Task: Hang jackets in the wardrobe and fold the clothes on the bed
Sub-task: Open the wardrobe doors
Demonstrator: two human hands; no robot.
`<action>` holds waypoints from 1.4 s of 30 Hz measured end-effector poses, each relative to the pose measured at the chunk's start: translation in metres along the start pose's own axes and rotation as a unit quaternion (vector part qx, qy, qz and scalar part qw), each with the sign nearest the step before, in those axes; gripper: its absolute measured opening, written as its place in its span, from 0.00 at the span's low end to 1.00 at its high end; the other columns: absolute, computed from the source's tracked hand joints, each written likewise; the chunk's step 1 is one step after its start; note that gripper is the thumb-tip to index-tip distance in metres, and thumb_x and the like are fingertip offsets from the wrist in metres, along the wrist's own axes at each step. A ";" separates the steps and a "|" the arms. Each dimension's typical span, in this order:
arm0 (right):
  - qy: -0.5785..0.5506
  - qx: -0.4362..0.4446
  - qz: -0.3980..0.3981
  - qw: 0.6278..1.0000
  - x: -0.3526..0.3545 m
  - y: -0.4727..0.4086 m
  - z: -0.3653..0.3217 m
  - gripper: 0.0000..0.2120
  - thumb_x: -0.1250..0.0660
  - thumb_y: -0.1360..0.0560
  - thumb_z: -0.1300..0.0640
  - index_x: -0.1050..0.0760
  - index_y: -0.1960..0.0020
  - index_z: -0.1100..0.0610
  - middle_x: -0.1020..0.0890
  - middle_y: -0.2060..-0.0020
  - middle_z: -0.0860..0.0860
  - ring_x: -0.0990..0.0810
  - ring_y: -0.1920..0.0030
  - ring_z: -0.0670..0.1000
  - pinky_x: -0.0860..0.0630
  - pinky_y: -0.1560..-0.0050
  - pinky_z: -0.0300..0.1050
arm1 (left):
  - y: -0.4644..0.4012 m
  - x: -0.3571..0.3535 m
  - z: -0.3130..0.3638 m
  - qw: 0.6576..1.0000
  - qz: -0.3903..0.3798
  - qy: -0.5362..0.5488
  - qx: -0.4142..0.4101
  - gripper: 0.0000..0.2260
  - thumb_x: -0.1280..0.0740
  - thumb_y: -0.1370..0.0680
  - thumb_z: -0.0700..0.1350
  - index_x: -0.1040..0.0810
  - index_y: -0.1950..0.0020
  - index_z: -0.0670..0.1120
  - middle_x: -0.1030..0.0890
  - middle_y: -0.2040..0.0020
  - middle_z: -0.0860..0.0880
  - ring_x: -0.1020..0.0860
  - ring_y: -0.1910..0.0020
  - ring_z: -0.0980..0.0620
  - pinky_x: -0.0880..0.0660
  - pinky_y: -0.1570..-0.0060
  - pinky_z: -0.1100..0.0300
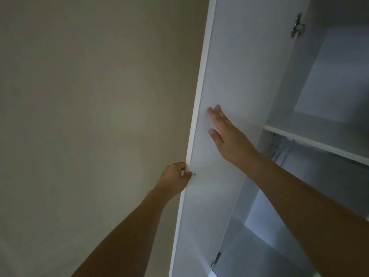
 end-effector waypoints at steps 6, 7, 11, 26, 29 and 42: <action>0.097 -0.009 -0.017 0.995 0.066 0.035 0.052 0.27 0.43 0.18 0.51 0.48 0.21 0.53 0.46 0.21 0.51 0.45 0.23 0.51 0.47 0.25 0.52 | 0.040 -0.040 0.066 0.977 0.205 -0.055 0.031 0.30 0.37 0.25 0.34 0.41 0.23 0.39 0.38 0.23 0.39 0.42 0.24 0.40 0.47 0.24 0.52; 0.129 -0.024 -0.008 0.991 0.086 0.045 0.069 0.28 0.42 0.18 0.52 0.46 0.21 0.55 0.45 0.22 0.53 0.43 0.23 0.53 0.46 0.25 0.54 | 0.046 -0.051 0.088 0.970 0.235 -0.061 -0.002 0.34 0.38 0.26 0.34 0.47 0.21 0.38 0.44 0.21 0.40 0.47 0.22 0.41 0.54 0.23 0.52; 0.296 -0.117 0.016 0.948 0.179 0.088 0.143 0.27 0.43 0.19 0.52 0.44 0.22 0.56 0.44 0.22 0.55 0.45 0.23 0.57 0.49 0.25 0.59 | 0.050 -0.101 0.183 0.968 0.199 -0.059 -0.138 0.29 0.42 0.19 0.40 0.52 0.21 0.38 0.51 0.20 0.41 0.55 0.21 0.43 0.59 0.23 0.51; 0.570 -0.160 -0.105 0.799 0.275 0.177 0.307 0.25 0.44 0.19 0.54 0.41 0.23 0.55 0.45 0.22 0.57 0.53 0.22 0.59 0.62 0.25 0.60 | -0.003 -0.339 0.369 0.923 -0.346 0.043 -0.160 0.16 0.48 0.15 0.47 0.31 0.34 0.39 0.28 0.32 0.39 0.28 0.34 0.40 0.30 0.43 0.54; 0.615 -0.125 -0.140 0.766 0.273 0.167 0.323 0.22 0.41 0.21 0.55 0.31 0.27 0.56 0.36 0.25 0.57 0.49 0.22 0.60 0.60 0.25 0.62 | -0.018 -0.381 0.370 0.916 -0.344 0.061 -0.200 0.15 0.46 0.15 0.48 0.26 0.40 0.40 0.22 0.42 0.41 0.24 0.43 0.44 0.28 0.48 0.57; 0.638 -0.091 -0.112 0.756 0.274 0.199 0.240 0.26 0.55 0.24 0.59 0.27 0.33 0.56 0.28 0.32 0.56 0.40 0.25 0.58 0.56 0.25 0.63 | 0.043 -0.339 0.328 0.903 -0.308 0.129 -0.269 0.12 0.41 0.17 0.50 0.26 0.53 0.44 0.22 0.61 0.49 0.25 0.65 0.55 0.30 0.64 0.63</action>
Point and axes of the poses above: each hand's wrist, its own y-axis away from the middle knuckle, its own x-axis out of the back of the hand, z = x × y, the point moved 1 cm from there along -y, towards the middle knuckle
